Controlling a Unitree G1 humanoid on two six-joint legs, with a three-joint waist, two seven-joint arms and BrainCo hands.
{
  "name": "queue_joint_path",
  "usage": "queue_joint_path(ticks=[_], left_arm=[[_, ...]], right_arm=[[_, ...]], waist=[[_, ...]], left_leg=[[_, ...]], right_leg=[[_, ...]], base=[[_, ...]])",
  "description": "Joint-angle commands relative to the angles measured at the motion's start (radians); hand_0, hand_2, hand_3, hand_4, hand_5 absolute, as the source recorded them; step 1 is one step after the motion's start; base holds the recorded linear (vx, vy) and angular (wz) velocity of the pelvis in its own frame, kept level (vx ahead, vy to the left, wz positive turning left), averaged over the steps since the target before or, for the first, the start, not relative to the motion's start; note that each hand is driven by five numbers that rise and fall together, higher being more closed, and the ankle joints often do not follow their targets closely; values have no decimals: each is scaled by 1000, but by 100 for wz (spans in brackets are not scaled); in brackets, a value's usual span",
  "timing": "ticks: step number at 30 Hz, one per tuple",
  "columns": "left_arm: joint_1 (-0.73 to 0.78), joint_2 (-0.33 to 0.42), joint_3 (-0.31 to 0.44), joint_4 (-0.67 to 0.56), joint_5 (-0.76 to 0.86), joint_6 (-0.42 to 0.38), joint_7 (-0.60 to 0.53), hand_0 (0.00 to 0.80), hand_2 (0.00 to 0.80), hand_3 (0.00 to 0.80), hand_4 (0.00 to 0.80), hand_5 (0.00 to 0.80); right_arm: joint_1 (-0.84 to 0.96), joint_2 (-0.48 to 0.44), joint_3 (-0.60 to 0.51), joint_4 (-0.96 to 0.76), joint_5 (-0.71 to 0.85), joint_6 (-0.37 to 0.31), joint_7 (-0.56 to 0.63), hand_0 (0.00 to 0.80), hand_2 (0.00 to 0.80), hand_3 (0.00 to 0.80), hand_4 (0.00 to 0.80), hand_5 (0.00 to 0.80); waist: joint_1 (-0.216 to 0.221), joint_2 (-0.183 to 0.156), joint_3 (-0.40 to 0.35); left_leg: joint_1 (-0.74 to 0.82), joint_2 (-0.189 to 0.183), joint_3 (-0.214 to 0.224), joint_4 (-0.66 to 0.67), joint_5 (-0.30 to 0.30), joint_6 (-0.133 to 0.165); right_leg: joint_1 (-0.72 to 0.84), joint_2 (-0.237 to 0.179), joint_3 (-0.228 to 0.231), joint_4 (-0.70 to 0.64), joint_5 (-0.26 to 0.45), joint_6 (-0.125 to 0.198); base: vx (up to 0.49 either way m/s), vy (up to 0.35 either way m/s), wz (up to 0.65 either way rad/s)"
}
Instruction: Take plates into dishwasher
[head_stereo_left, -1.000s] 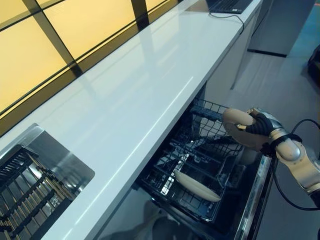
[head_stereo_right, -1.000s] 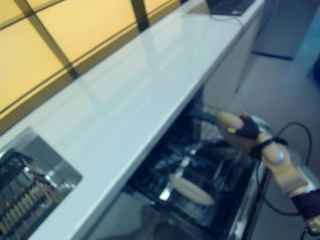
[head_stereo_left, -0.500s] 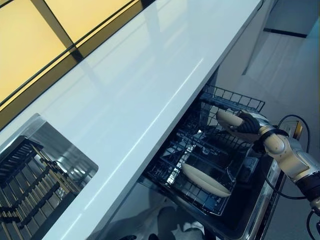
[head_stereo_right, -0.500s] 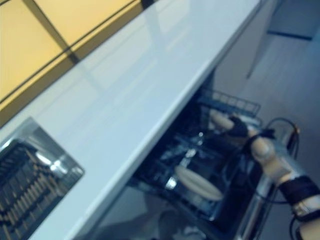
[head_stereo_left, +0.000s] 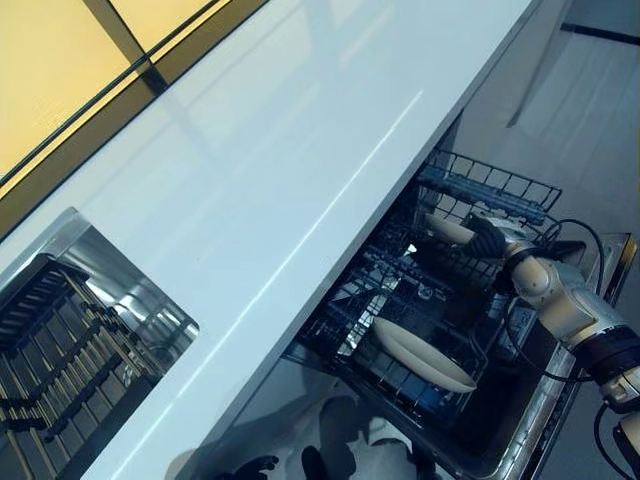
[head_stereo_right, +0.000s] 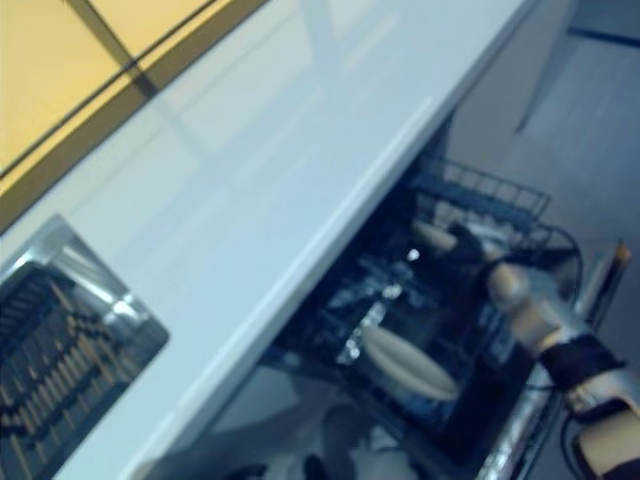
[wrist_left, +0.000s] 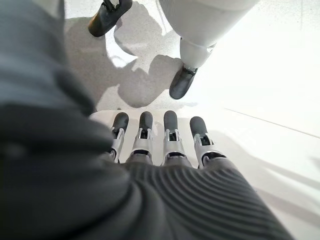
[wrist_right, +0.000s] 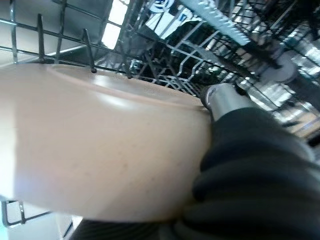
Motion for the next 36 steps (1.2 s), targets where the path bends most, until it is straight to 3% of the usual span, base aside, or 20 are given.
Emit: queue_joint_path(ticks=[1,14,26,36], left_arm=[[-34,58,-66,13,-17,4,-11,0,0,0,0,0],[-44,66,-86,-33,-24,13,-21,0,0,0,0,0],[-29,65,-102,-60,-50,3,-20,0,0,0,0,0],[-31,68,-104,-72,-51,11,-24,0,0,0,0,0]], right_arm=[[-159,12,64,27,-4,-2,-30,800,800,800,800,800],[-215,51,90,147,36,31,-61,800,800,800,800,800],[-217,75,55,213,65,114,-131,800,800,800,800,800],[-195,98,42,251,92,168,-107,800,800,800,800,800]], waist=[[5,-47,5],[30,-22,29],[37,3,45],[42,1,42]], left_leg=[[-79,-39,-51,-4,46,-18],[-98,-49,-57,-4,48,-16],[-105,-58,-59,-4,48,-15],[-102,-61,-62,-4,47,-13]], right_leg=[[-23,23,-22,72,-103,-1],[-53,7,-54,73,-88,6],[-72,-7,-67,74,-78,11],[-70,-13,-79,76,-74,13]], base=[[-19,-7,7],[-3,-1,1],[0,0,0],[-1,1,1]])
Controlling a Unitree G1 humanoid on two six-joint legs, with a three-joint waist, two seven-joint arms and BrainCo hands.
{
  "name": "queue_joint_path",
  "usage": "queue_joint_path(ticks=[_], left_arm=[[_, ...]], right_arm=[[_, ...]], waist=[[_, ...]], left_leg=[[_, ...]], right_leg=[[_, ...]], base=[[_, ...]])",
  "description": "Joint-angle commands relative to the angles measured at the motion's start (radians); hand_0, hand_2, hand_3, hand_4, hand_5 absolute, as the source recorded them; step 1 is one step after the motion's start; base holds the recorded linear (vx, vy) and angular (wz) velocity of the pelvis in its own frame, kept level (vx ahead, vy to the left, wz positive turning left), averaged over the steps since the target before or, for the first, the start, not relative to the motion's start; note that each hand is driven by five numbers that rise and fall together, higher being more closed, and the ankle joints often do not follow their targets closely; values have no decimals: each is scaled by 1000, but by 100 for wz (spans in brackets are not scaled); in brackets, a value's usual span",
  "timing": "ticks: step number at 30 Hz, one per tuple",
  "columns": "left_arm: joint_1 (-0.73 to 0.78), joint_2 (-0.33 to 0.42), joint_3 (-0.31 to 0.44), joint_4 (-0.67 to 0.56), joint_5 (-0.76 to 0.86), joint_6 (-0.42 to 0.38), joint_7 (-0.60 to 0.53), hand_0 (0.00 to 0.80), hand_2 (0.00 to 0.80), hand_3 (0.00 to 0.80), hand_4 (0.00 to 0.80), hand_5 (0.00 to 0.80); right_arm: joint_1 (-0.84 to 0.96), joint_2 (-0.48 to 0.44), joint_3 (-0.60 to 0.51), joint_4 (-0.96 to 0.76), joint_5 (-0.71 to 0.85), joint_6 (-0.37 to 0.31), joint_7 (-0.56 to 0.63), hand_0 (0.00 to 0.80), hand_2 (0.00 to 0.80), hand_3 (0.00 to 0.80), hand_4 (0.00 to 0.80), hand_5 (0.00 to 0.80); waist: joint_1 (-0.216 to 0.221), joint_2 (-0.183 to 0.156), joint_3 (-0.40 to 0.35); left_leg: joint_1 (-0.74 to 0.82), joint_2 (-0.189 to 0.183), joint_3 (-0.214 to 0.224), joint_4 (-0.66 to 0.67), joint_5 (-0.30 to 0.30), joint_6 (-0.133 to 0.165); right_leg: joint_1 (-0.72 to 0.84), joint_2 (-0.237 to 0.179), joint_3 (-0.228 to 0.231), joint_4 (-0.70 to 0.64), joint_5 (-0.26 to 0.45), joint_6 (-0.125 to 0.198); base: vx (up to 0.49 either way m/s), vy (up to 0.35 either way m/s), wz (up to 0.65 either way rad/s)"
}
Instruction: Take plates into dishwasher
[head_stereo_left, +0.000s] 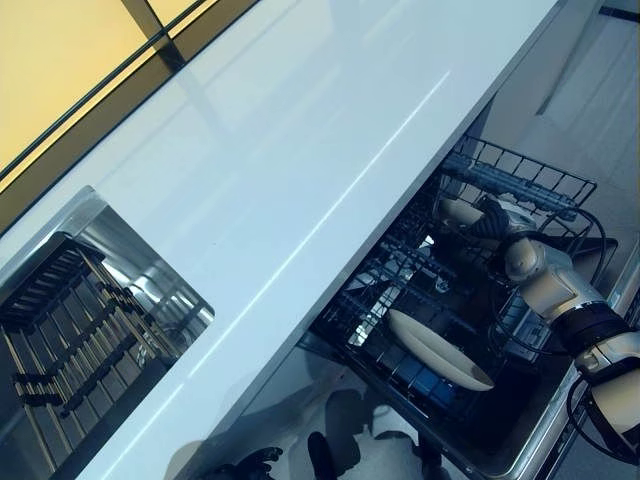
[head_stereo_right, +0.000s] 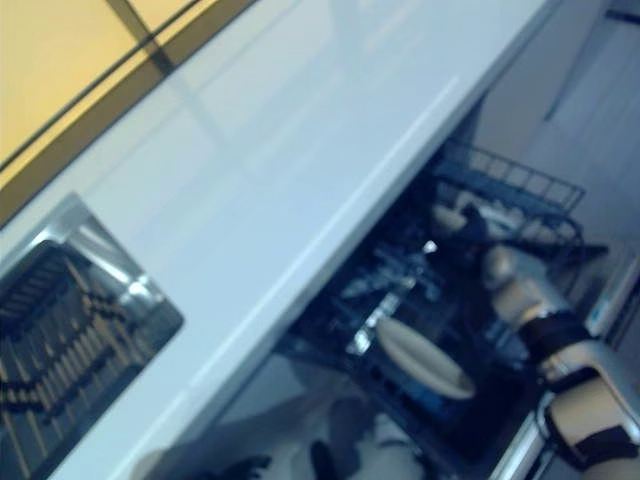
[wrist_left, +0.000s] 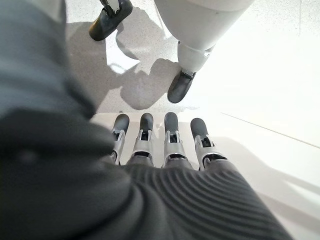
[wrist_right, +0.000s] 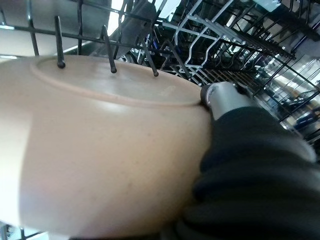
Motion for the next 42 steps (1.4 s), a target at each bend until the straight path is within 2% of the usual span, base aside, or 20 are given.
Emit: queue_joint_path(ticks=[1,10,12,14,15,16,17,18,21,42], left_arm=[[-30,32,-58,0,-24,5,-11,0,0,0,0,0],[-28,32,-61,-8,-22,15,-7,0,0,0,0,0],[-27,33,-61,-8,-22,15,-7,0,0,0,0,0],[-30,31,-61,-6,-22,16,-7,0,0,0,0,0],[-31,30,-61,-9,-22,20,-6,0,0,0,0,0],[-30,32,-63,-11,-24,21,-5,0,0,0,0,0],[-29,32,-63,-11,-24,20,-4,0,0,0,0,0],[-30,32,-63,-10,-24,22,-3,0,0,0,0,0],[-30,31,-62,-9,-22,23,-1,0,0,0,0,0],[-27,36,-44,-3,-17,31,4,0,0,0,0,0]], right_arm=[[-54,17,22,90,35,48,-7,800,800,800,800,800],[-30,36,14,110,48,64,-12,800,800,800,800,800],[-26,38,11,111,41,67,-9,725,725,725,725,725],[-22,40,10,116,43,63,-13,693,693,693,693,693],[-19,43,9,115,45,67,-16,643,643,643,643,643],[-12,46,5,111,44,71,-28,471,471,471,471,471],[-11,47,4,111,42,71,-28,402,402,402,402,402],[-10,47,3,112,41,71,-29,235,235,235,235,235],[-8,47,0,115,40,73,-37,0,0,0,0,0],[18,36,-20,81,44,50,-66,0,0,0,0,0]], waist=[[14,-13,34],[18,-18,33],[19,-19,33],[19,-21,33],[19,-23,33],[20,-25,32],[20,-26,32],[20,-27,31],[21,-30,29],[23,-58,15]], left_leg=[[-70,-39,-44,-4,33,-27],[-59,-42,-48,-4,30,-24],[-59,-42,-49,-4,31,-24],[-57,-42,-48,-4,30,-22],[-56,-42,-49,-4,30,-22],[-55,-42,-49,-4,29,-21],[-54,-42,-49,-4,29,-21],[-53,-42,-49,-4,28,-21],[-52,-43,-51,-4,28,-19],[-46,-42,-56,-4,27,-12]], right_leg=[[-48,10,-63,77,-85,0],[-36,8,-72,83,-88,0],[-36,8,-72,84,-87,1],[-32,8,-73,84,-87,1],[-32,8,-72,84,-87,1],[-30,8,-73,85,-87,1],[-29,9,-73,85,-87,1],[-29,8,-74,86,-87,1],[-26,9,-74,85,-86,2],[-13,18,-69,78,-76,3]], base=[[-6,4,4],[-2,4,4],[1,6,4],[-5,9,4],[0,0,0],[0,0,0],[0,0,0],[0,0,0],[0,0,0],[0,0,0]])
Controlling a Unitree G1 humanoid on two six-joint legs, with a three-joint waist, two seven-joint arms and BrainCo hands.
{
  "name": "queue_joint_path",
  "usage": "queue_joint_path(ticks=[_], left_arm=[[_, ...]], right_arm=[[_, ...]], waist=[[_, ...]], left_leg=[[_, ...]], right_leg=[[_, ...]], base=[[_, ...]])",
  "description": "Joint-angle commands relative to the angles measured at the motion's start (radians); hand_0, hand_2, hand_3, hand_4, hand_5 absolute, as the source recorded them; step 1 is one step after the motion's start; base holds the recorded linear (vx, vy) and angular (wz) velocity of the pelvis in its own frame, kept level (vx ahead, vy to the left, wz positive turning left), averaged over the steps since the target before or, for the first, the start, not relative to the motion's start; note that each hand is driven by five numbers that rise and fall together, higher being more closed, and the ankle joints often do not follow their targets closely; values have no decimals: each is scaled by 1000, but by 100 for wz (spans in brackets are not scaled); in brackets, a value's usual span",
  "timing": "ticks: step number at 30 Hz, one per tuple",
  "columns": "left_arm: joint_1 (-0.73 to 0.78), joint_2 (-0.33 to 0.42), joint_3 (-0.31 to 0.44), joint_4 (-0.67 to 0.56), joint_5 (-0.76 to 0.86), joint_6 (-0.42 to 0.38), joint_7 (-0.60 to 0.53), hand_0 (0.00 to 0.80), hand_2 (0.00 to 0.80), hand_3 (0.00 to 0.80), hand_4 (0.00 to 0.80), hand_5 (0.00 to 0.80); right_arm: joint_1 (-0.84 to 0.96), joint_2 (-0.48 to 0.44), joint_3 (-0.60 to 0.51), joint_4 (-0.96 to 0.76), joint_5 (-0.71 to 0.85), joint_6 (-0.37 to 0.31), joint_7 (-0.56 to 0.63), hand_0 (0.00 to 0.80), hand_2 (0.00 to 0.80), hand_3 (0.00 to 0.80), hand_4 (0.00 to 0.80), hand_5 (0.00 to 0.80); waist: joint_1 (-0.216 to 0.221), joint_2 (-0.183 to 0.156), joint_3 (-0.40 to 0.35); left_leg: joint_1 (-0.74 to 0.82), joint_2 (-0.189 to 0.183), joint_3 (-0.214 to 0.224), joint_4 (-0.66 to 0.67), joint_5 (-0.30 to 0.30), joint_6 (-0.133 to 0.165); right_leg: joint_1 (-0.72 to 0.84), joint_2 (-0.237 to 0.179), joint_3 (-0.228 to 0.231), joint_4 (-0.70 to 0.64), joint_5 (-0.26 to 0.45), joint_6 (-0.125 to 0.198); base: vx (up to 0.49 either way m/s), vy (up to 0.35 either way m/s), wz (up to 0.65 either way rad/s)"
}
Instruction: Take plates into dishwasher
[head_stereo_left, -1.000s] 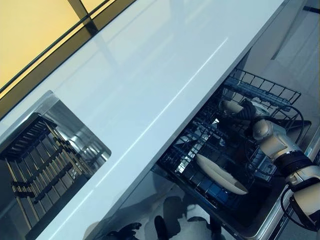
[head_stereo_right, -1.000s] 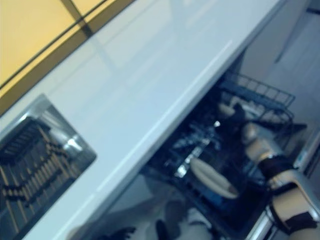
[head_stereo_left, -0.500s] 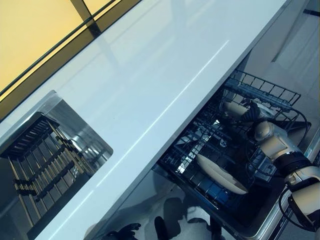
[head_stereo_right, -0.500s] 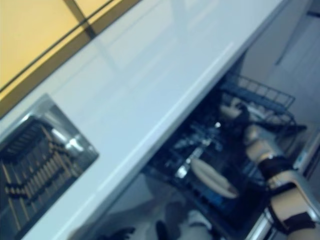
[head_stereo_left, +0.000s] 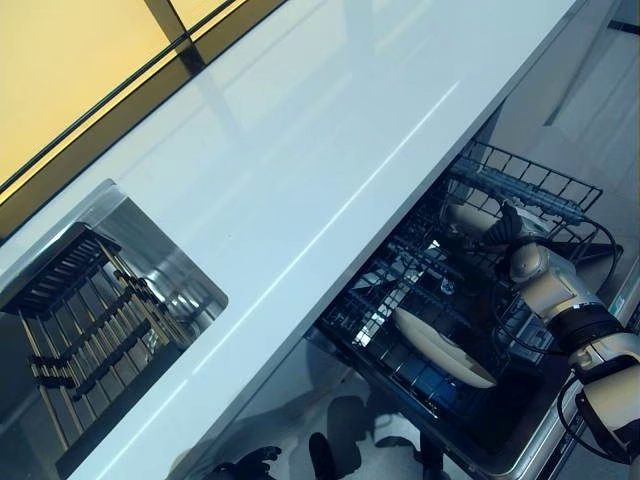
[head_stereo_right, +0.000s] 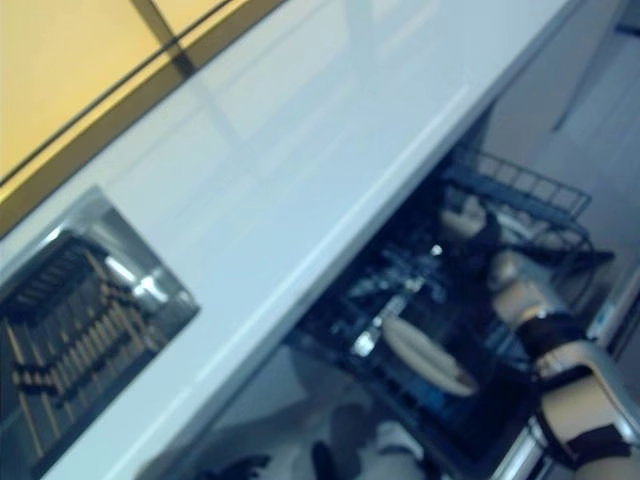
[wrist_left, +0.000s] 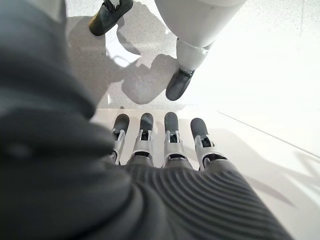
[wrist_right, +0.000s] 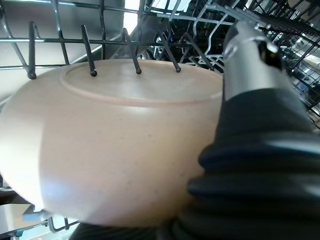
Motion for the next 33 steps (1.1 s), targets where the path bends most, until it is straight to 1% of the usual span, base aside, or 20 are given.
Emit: queue_joint_path(ticks=[1,5,7,13,17,20,27,33], left_arm=[[-25,34,-42,7,-14,7,1,0,0,0,0,0],[-20,35,-28,11,-2,14,0,0,0,0,0,0],[-19,37,-18,16,-1,16,2,0,0,0,0,0],[-11,41,25,26,17,29,6,0,0,0,0,0],[-4,37,45,43,20,25,15,0,0,0,0,0],[6,31,66,60,27,19,22,0,0,0,0,0],[27,19,93,86,35,5,36,0,0,0,0,0],[46,8,114,117,38,-11,42,0,0,0,0,0]], right_arm=[[16,9,15,-7,20,-20,-14,0,0,0,0,0],[52,-6,-20,-81,21,-31,-15,0,0,0,0,0],[78,-15,-43,-143,34,-23,-7,0,0,0,0,0],[218,-35,-150,-331,53,-24,-11,0,0,0,0,0],[301,-40,-216,-422,59,-47,-15,0,0,0,0,0],[372,-43,-277,-499,43,-77,-26,0,0,0,0,0],[460,-41,-364,-625,53,-102,-54,0,0,0,0,0],[547,-67,-448,-725,46,-116,-77,0,0,0,0,0]], waist=[[21,-57,13],[14,-73,9],[8,-85,8],[-16,-124,1],[-34,-143,-6],[-47,-157,-16],[-63,-174,-28],[-81,-181,-46]], left_leg=[[-49,-39,-27,-4,13,-17],[-46,-36,-29,-4,11,-16],[-44,-31,-26,-4,9,-15],[-33,-18,-17,-4,4,-11],[-22,-11,-11,-4,-1,-9],[-9,-6,-1,-4,-8,-8],[10,0,11,-4,-20,-5],[33,4,22,-4,-31,-3]], right_leg=[[-33,20,-45,78,-90,6],[-31,25,-42,82,-91,6],[-30,28,-37,84,-92,6],[-26,40,-24,93,-96,6],[-19,46,-14,93,-97,6],[-9,48,-9,92,-99,7],[4,51,-3,96,-109,5],[19,47,5,110,-125,2]], base=[[0,0,0],[0,0,0],[0,0,0],[0,0,0],[6,1,-1],[28,-1,-1],[32,1,-4],[25,19,-3]])
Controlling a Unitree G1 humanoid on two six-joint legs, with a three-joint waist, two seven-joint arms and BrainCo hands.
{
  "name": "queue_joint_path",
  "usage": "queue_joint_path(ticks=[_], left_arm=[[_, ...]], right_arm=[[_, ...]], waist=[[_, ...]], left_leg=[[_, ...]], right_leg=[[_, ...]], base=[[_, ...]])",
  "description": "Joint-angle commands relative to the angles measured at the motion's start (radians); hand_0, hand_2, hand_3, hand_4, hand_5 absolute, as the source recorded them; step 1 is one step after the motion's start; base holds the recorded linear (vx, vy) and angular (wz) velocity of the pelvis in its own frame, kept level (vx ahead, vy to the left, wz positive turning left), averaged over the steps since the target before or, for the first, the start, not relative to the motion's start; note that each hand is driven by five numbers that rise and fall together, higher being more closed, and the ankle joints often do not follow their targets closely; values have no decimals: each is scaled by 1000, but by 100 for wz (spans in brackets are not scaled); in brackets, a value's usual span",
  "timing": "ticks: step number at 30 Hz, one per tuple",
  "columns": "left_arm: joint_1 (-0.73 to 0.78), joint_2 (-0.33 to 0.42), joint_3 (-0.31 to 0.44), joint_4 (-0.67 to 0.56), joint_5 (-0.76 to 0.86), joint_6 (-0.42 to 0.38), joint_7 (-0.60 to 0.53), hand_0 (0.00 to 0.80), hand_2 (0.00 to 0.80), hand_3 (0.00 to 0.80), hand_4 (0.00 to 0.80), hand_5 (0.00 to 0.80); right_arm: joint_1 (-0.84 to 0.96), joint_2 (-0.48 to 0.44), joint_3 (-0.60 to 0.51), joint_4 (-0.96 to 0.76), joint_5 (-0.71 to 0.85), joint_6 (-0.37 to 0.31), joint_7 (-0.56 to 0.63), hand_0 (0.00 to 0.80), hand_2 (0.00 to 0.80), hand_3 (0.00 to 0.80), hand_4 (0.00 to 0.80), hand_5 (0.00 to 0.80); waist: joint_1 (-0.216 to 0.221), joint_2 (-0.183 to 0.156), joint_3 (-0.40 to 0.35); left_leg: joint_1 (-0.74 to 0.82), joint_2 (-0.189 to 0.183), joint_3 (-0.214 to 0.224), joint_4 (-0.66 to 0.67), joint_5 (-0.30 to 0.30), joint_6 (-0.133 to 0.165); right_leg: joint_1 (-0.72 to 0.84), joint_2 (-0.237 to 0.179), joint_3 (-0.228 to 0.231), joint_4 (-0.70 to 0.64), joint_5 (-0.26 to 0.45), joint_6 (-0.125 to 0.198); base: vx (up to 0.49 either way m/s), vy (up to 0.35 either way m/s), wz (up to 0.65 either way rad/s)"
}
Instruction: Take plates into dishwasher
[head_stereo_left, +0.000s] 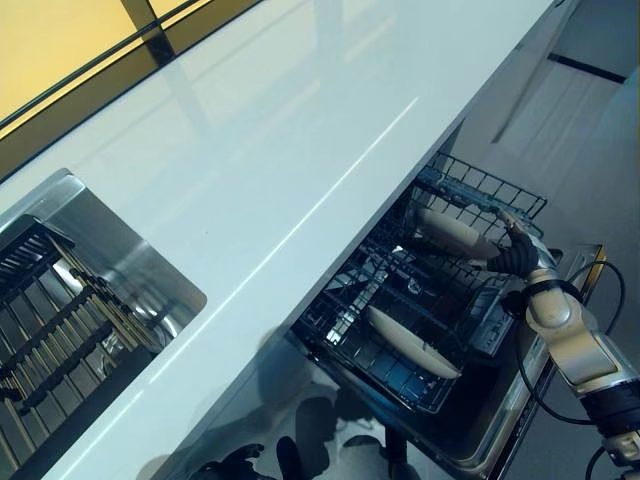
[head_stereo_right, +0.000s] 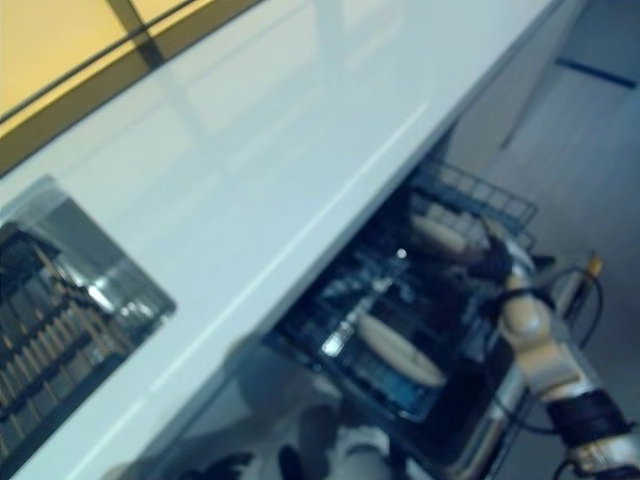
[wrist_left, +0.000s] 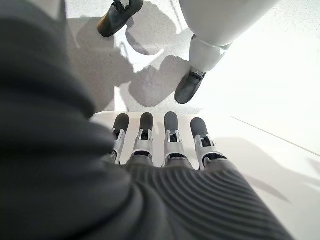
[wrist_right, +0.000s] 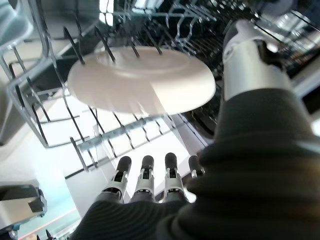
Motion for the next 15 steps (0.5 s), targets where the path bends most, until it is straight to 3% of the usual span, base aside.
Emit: queue_joint_path(ticks=[1,9,15], left_arm=[[42,-11,32,76,28,-28,17,0,0,0,0,0],[72,-26,51,126,45,-43,28,0,0,0,0,0],[94,-41,61,172,52,-55,28,0,0,0,0,0]], right_arm=[[29,-52,-65,-107,-7,-53,-52,0,0,0,0,0],[123,-122,-193,-156,-11,-84,-144,0,0,0,0,0],[230,-110,-312,-133,185,-123,-242,0,0,0,0,0]], waist=[[-18,-51,-74],[-38,-80,-120],[-67,-98,-170]], left_leg=[[1,-1,4,-2,-30,-1],[57,4,28,-2,-60,5],[112,2,59,-1,-91,13]], right_leg=[[-2,40,-16,111,-131,4],[37,32,-5,122,-149,6],[74,30,26,110,-150,14]], base=[[37,27,-1],[41,16,-6],[71,41,-13]])
